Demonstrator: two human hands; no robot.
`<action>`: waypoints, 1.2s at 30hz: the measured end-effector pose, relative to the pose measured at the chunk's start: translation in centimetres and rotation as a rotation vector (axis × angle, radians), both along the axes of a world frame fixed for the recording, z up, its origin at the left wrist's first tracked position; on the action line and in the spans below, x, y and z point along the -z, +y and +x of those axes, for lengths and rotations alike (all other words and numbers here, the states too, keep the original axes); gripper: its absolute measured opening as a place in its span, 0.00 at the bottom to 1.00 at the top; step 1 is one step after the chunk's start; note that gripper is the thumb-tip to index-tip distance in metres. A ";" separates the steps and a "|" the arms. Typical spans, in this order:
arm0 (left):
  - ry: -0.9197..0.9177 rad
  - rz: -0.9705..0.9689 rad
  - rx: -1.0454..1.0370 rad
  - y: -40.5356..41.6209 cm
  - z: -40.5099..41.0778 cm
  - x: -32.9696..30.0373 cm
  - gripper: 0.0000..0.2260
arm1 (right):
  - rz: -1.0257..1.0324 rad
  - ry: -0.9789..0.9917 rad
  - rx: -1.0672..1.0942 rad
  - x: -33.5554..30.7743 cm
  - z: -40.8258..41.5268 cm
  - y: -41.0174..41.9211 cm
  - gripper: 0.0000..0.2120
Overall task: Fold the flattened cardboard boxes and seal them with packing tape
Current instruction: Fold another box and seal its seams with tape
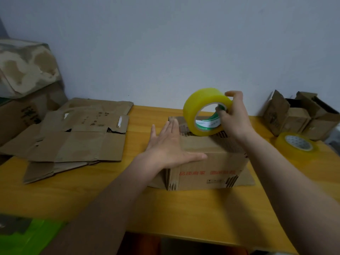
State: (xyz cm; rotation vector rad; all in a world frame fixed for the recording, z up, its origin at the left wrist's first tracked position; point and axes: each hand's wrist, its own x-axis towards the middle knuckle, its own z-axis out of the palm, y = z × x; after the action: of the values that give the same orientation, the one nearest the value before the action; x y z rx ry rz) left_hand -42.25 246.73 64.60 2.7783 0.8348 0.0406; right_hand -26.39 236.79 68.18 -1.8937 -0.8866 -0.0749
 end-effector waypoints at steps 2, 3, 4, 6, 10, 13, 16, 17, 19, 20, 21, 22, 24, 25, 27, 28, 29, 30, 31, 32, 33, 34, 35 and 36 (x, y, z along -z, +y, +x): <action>0.007 0.007 -0.004 -0.1 0.0 -0.1 0.58 | -0.054 -0.142 0.085 -0.9 1.5 -1.9 0.18; 0.011 0.009 -0.005 -0.2 0.0 -0.1 0.58 | -0.081 -0.198 0.126 -1.2 2.3 -2.8 0.18; 0.022 0.011 -0.003 -0.2 0.0 -0.2 0.58 | -0.094 -0.218 0.155 -1.4 2.9 -3.5 0.17; 0.061 0.030 0.009 -0.3 0.0 -0.5 0.58 | -0.061 -0.151 0.164 -1.2 3.5 -4.2 0.15; 0.178 0.125 -0.029 -1.0 1.5 -1.7 0.62 | 0.105 0.085 0.093 0.9 3.3 -4.1 0.12; 0.197 0.170 -0.036 -1.9 3.1 -1.9 0.64 | 0.187 0.148 0.086 1.7 3.3 -4.0 0.14; 0.120 0.099 0.026 -1.8 3.2 -0.9 0.62 | 0.188 0.165 0.099 1.8 3.4 -3.9 0.15; 0.110 0.090 0.032 -1.6 3.1 -0.6 0.62 | 0.178 0.159 0.108 1.8 3.5 -3.9 0.14; 0.113 0.097 0.028 -1.4 3.1 -0.5 0.62 | 0.136 0.119 0.116 1.5 3.7 -4.0 0.11; 0.112 0.103 0.027 -1.4 3.2 -0.5 0.62 | 0.105 0.079 0.108 1.2 3.9 -4.1 0.10; 0.110 0.107 0.027 -1.5 3.2 -0.6 0.62 | 0.065 0.026 0.097 0.7 4.2 -4.3 0.10; 0.108 0.108 0.027 -1.5 3.3 -0.6 0.62 | 0.021 -0.033 0.092 0.2 4.4 -4.6 0.11; 0.112 0.107 0.025 -1.6 3.3 -0.6 0.63 | -0.054 -0.146 0.133 -0.6 5.2 -5.6 0.13; 0.115 0.104 0.022 -1.6 3.3 -0.6 0.63 | -0.086 -0.197 0.178 -0.9 5.7 -6.2 0.14; 0.121 0.098 0.017 -1.6 3.3 -0.6 0.62 | -0.169 -0.281 0.261 -1.0 6.6 -7.2 0.16; 0.124 0.099 0.020 -1.6 3.4 -0.6 0.62 | -0.199 -0.299 0.281 -0.9 7.0 -7.7 0.16; 0.126 0.103 0.022 -1.6 3.4 -0.5 0.62 | -0.214 -0.306 0.285 -0.8 7.2 -7.9 0.16; 0.127 0.106 0.022 -1.6 3.5 -0.5 0.63 | -0.223 -0.315 0.283 -0.7 7.4 -8.0 0.16; 0.127 0.110 0.020 -1.6 3.5 -0.5 0.63 | -0.233 -0.334 0.279 -0.6 7.5 -8.1 0.16; 0.128 0.111 0.020 -1.6 3.5 -0.5 0.63 | -0.250 -0.356 0.279 -0.6 7.6 -8.2 0.16; 0.129 0.110 0.021 -1.6 3.5 -0.5 0.63 | -0.269 -0.376 0.284 -0.5 7.8 -8.3 0.16; 0.129 0.110 0.020 -1.6 3.5 -0.5 0.63 | -0.287 -0.392 0.292 -0.4 7.9 -8.4 0.17; 0.130 0.111 0.019 -1.7 3.5 -0.5 0.63 | -0.298 -0.397 0.299 -0.2 8.1 -8.5 0.18; 0.130 0.113 0.019 -1.7 3.5 -0.5 0.63 | -0.299 -0.392 0.306 0.0 8.2 -8.7 0.18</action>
State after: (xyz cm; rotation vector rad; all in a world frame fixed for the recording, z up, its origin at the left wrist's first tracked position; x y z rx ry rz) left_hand -38.71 245.06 65.08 2.9206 0.8625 -0.1004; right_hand -18.18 228.11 68.13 -2.3322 -0.8926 -0.5404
